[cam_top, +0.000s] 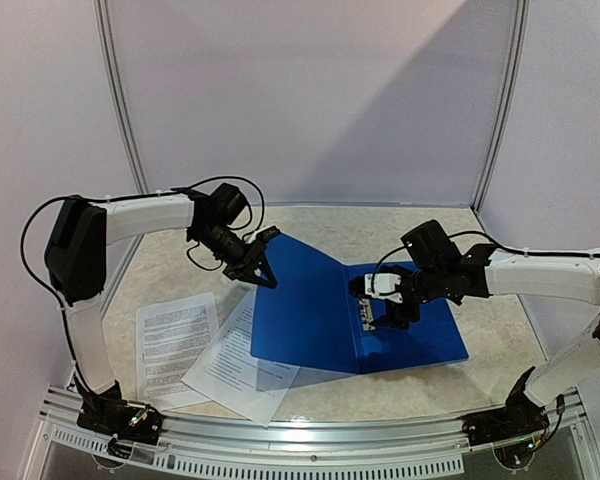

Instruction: Put the files into the folder

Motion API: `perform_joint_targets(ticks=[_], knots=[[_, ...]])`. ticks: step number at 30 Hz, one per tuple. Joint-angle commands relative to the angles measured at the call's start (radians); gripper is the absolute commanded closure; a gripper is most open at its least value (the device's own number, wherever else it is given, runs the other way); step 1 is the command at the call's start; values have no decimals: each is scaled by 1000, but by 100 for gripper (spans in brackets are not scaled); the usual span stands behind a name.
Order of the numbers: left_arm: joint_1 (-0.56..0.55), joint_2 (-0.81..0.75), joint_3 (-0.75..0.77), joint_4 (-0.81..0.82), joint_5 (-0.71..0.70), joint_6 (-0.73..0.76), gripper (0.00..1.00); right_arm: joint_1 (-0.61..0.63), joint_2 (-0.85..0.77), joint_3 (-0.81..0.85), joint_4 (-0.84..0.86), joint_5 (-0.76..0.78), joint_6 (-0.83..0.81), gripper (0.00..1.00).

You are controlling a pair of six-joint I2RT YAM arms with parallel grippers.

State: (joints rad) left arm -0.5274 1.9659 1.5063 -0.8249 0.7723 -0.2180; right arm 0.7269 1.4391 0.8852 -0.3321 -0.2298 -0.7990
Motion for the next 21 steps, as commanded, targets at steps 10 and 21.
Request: perform_joint_targets(ticks=[10,21], knots=[[-2,17,8,-11,-7,23,100,-23,243,125,103,115,-164,59],[-2,24,14,-16,0,23,100,-75,290,169,123,121,-196,64]])
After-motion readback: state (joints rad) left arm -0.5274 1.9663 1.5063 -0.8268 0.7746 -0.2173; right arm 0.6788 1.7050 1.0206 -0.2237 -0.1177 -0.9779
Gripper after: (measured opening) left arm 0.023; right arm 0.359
